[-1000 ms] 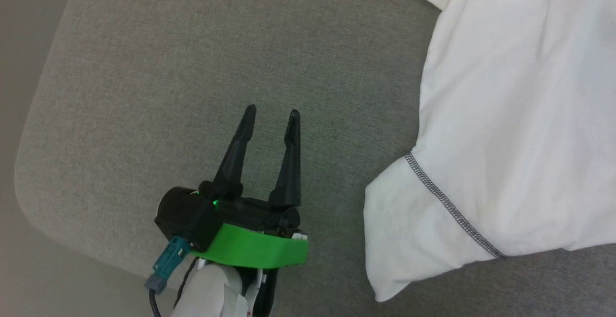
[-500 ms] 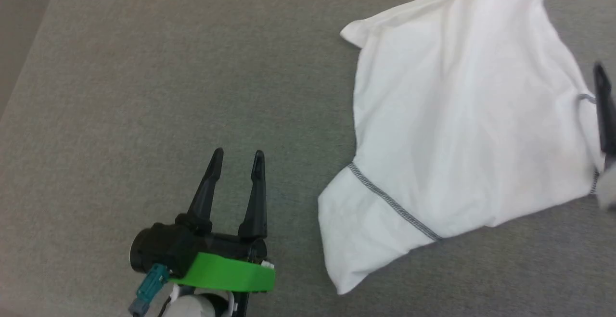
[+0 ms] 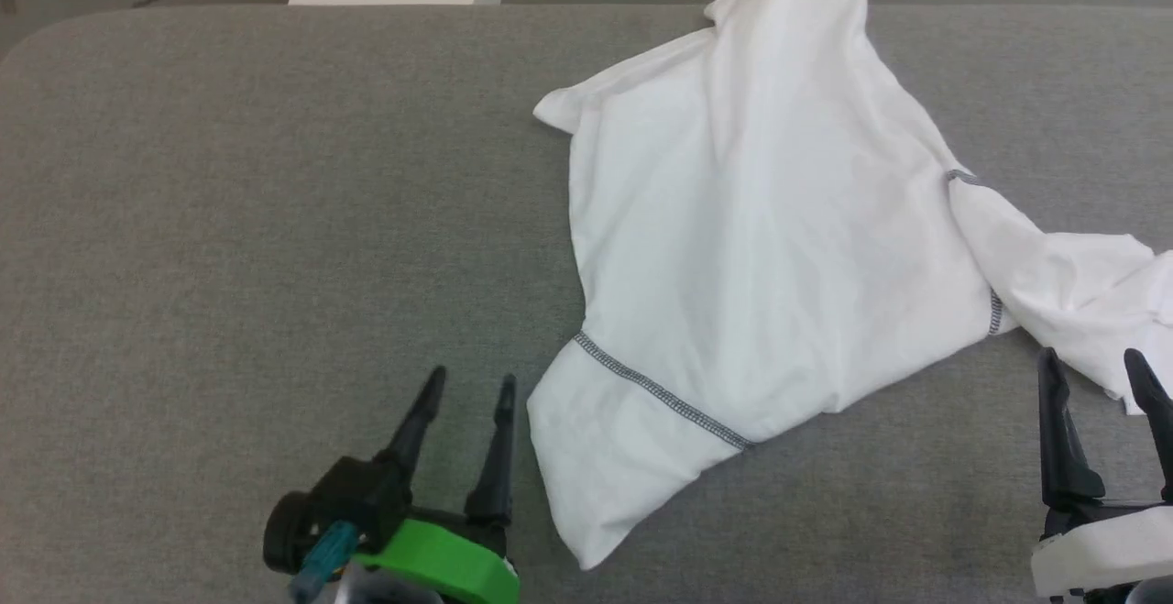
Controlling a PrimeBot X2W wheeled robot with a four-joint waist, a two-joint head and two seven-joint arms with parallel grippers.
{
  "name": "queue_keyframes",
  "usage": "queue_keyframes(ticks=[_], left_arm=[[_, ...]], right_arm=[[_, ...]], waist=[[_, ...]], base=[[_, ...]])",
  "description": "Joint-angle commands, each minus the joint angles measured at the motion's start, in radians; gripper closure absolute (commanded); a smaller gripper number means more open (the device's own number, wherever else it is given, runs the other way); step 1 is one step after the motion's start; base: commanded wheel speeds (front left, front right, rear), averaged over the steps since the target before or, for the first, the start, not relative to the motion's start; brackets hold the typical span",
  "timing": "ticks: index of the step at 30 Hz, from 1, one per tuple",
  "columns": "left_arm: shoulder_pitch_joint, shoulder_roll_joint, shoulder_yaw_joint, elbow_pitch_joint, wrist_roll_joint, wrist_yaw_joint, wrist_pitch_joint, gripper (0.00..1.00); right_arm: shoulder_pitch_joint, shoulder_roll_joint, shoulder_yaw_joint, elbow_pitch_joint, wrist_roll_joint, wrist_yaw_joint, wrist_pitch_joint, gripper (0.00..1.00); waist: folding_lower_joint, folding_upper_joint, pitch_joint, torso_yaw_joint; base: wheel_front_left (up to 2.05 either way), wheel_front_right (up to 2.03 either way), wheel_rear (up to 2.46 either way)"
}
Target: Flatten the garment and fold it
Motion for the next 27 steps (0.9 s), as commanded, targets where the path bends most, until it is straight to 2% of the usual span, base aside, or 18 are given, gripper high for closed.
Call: queue_keyframes(ticks=[1, 11, 18, 19, 20, 21, 27], left_arm=[[-0.025, 0.018, -0.013, 0.024, 0.002, -0.016, 0.052, 0.00], [-0.260, 0.106, -0.120, 0.116, -0.031, -0.083, 0.458, 0.00], [-0.299, 0.132, -0.169, 0.171, -0.119, -0.092, 0.623, 0.00], [-0.294, 0.130, -0.174, 0.179, -0.139, -0.093, 0.640, 0.28], [-0.291, 0.129, -0.177, 0.179, -0.154, -0.093, 0.643, 0.75], [-0.283, 0.124, -0.180, 0.179, -0.173, -0.094, 0.645, 1.00], [-0.252, 0.116, -0.152, 0.150, -0.220, -0.078, 0.582, 1.00]], right_arm=[[-0.013, 0.002, 0.003, 0.004, 0.006, -0.002, -0.012, 0.00], [-0.052, 0.003, 0.024, 0.017, 0.012, -0.002, -0.023, 0.00], [-0.066, 0.003, 0.038, 0.035, 0.023, -0.002, -0.028, 0.00], [-0.067, 0.003, 0.038, 0.039, 0.024, -0.002, -0.029, 0.00], [-0.068, 0.003, 0.037, 0.042, 0.024, -0.002, -0.029, 0.00], [-0.070, 0.003, 0.037, 0.045, 0.025, -0.002, -0.030, 0.00], [-0.074, 0.003, 0.030, 0.064, 0.034, -0.002, -0.034, 0.00]], waist=[[0.0000, 0.0000, -0.008, -0.013], [0.0000, 0.0000, 0.047, -0.007], [0.0000, 0.0000, 0.080, -0.028], [0.0000, 0.0000, 0.082, -0.031], [0.0000, 0.0000, 0.083, -0.032], [0.0000, 0.0000, 0.084, -0.034], [0.0000, 0.0000, 0.066, -0.024]], base=[[0.00, 0.00, 0.00], [0.00, 0.00, 0.00], [0.00, 0.00, 0.00], [0.00, 0.00, 0.00], [0.00, 0.00, 0.00], [0.00, 0.00, 0.00], [0.00, 0.00, 0.00]])
